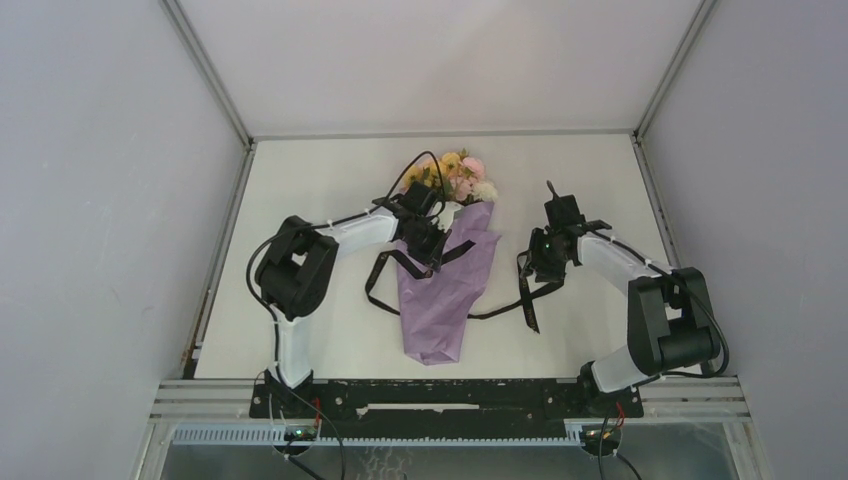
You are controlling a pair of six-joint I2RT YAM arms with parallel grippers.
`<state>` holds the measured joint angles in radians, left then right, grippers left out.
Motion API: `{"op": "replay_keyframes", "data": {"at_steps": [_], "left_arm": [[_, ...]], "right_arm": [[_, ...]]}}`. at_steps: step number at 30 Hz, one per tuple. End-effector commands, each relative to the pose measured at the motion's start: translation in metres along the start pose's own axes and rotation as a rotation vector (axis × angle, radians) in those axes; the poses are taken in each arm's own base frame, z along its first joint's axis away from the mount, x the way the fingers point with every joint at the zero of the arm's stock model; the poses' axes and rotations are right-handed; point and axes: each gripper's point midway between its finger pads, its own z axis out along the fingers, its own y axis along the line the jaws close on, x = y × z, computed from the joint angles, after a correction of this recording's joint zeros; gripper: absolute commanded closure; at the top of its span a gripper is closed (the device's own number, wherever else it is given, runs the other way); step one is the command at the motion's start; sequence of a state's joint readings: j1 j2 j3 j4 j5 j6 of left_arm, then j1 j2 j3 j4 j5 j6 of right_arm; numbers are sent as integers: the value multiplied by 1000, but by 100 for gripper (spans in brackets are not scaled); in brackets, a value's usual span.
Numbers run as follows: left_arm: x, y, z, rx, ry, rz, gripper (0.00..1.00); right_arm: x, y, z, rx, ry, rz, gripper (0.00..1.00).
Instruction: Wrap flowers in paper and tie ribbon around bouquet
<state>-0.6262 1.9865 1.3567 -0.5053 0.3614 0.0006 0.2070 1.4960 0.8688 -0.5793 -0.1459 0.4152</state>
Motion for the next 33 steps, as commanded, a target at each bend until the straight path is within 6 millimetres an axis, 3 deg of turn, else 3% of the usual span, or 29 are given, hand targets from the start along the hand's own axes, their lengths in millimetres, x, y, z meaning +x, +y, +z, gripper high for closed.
{"op": "replay_keyframes", "data": {"at_steps": [1, 15, 27, 31, 33], "left_arm": [[-11, 12, 0, -61, 3, 37, 100], [-10, 14, -2, -80, -14, 41, 100], [-8, 11, -10, -91, -37, 73, 100], [-8, 11, -10, -92, -30, 72, 100], [-9, 11, -10, -92, -32, 75, 100]], "right_arm": [[3, -7, 1, 13, -8, -31, 52], [10, -7, 32, 0, 43, -23, 51], [-9, -5, 28, 111, 2, -77, 52], [-14, -6, 26, 102, -10, -69, 60], [-15, -9, 27, 94, -2, -66, 75]]}}
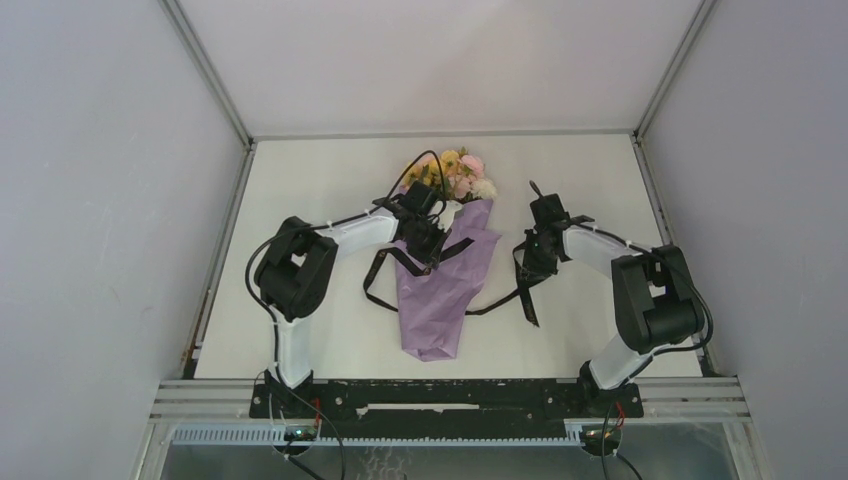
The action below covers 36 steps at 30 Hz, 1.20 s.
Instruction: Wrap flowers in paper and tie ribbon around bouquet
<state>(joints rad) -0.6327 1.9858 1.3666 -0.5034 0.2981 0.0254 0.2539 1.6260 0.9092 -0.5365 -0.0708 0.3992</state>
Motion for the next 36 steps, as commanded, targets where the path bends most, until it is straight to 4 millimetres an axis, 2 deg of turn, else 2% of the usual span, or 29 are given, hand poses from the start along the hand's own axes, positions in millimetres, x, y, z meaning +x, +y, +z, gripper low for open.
{"op": "replay_keyframes", "data": {"at_steps": [1, 2, 4, 10, 15, 19, 24, 29, 36], "left_arm": [[-5, 2, -9, -32, -24, 40, 100], [-6, 2, -9, -32, -27, 42, 100], [-5, 2, -8, -32, -25, 43, 100], [-14, 2, -11, -34, -46, 54, 100], [-24, 2, -12, -33, -61, 67, 100], [-26, 4, -9, -37, -61, 70, 100], [-30, 5, -6, -34, -71, 81, 100], [-39, 3, -8, -30, -88, 102, 100], [-37, 2, -4, -10, -90, 99, 100]], "right_arm": [[-10, -8, 0, 10, -13, -5, 80], [-10, -9, 0, -1, -8, -2, 89], [-11, -11, -6, -16, -24, 6, 100], [-16, -13, -48, -47, -139, 22, 100], [4, 2, -88, -110, -194, -56, 100], [30, 33, -121, -239, -199, -207, 100], [55, 77, -171, -419, -254, -415, 100], [89, 137, -206, -717, -268, -666, 100], [103, 192, -246, -998, -295, -822, 100]]}}
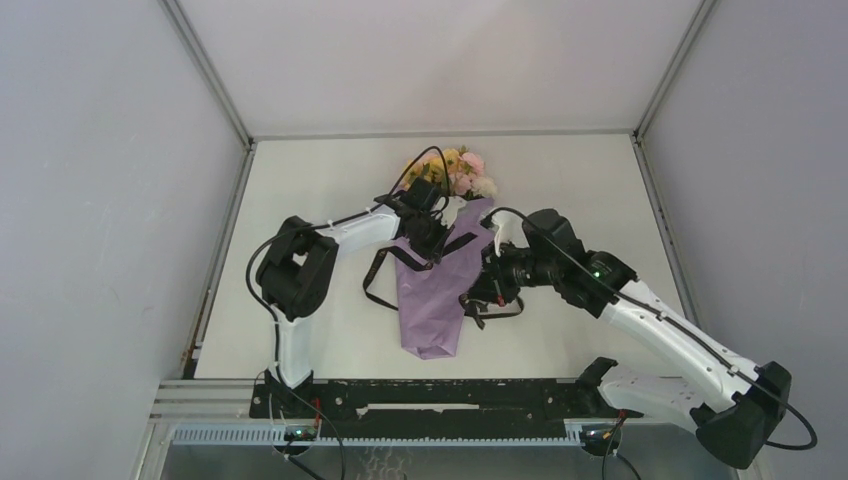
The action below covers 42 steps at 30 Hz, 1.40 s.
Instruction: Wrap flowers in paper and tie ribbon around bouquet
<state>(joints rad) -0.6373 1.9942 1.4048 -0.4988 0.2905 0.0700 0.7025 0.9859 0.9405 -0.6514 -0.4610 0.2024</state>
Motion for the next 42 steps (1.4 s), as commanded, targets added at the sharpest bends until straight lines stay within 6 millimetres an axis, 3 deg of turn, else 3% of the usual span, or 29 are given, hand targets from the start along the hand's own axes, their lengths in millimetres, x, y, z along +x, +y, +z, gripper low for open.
{"op": "replay_keyframes", "data": {"at_steps": [1, 5, 6, 9, 14, 20, 24, 28, 34, 39, 42], "left_arm": [[-22, 2, -1, 2, -61, 37, 100], [-26, 0, 2, 32, -71, 14, 100], [-28, 0, 2, 35, -75, 8, 100], [-32, 2, -5, 46, -93, -12, 100], [-38, 8, -33, 90, -140, -69, 100], [-42, 9, -47, 94, -182, -59, 100], [-46, 8, -58, 98, -207, -61, 100], [-47, -3, -84, 110, -237, -13, 100], [-23, -57, -126, 240, -217, 216, 100], [-1, -111, -125, 341, -156, 409, 100], [-10, -129, -127, 407, -163, 433, 100]], "right_arm": [[-52, 53, -1, -256, -162, -155, 100], [-101, 71, 25, -406, -316, -129, 100], [-109, 67, 35, -405, -333, -106, 100], [-116, 27, 73, -258, -341, 3, 100], [-88, -29, 111, -140, -298, 159, 100], [-55, -88, 155, -42, -209, 283, 100], [-42, -128, 167, 11, -186, 416, 100], [-38, -153, 167, 34, -189, 490, 100], [-57, -158, 171, -51, -169, 504, 100], [-91, -135, 181, -138, -182, 430, 100], [-108, -121, 185, -208, -188, 405, 96]]}}
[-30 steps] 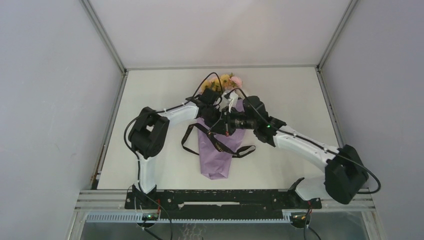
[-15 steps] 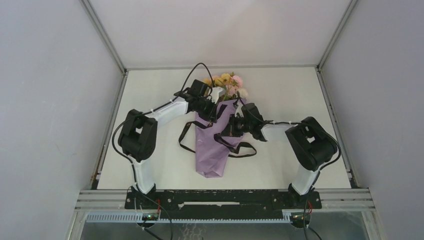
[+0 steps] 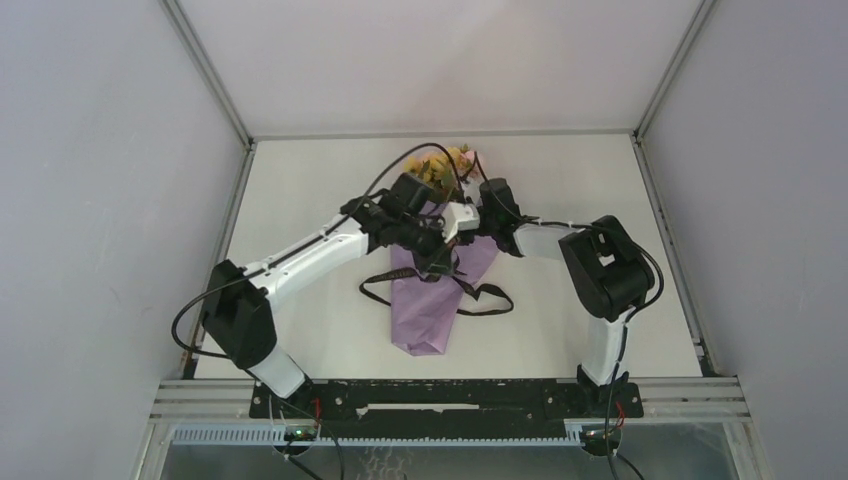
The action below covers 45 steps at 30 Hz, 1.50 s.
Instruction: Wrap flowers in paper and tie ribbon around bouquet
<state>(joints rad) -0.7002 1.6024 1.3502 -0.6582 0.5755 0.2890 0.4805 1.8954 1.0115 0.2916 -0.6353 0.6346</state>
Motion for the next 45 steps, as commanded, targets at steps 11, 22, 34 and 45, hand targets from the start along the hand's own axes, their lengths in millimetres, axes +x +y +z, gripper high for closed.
{"op": "replay_keyframes", "data": {"at_steps": [11, 22, 34, 45], "left_arm": [[-15, 1, 30, 118, -42, 33, 100], [-35, 43, 32, 21, -113, -242, 100], [-42, 42, 38, 40, -150, -365, 100], [-42, 40, 41, 58, -154, -385, 100]], "right_arm": [[-49, 63, -51, -193, -13, -115, 57], [-41, 38, -136, 51, -182, -198, 56], [24, 79, -96, 132, -295, -471, 47], [19, 54, -63, 169, -314, -342, 42]]}}
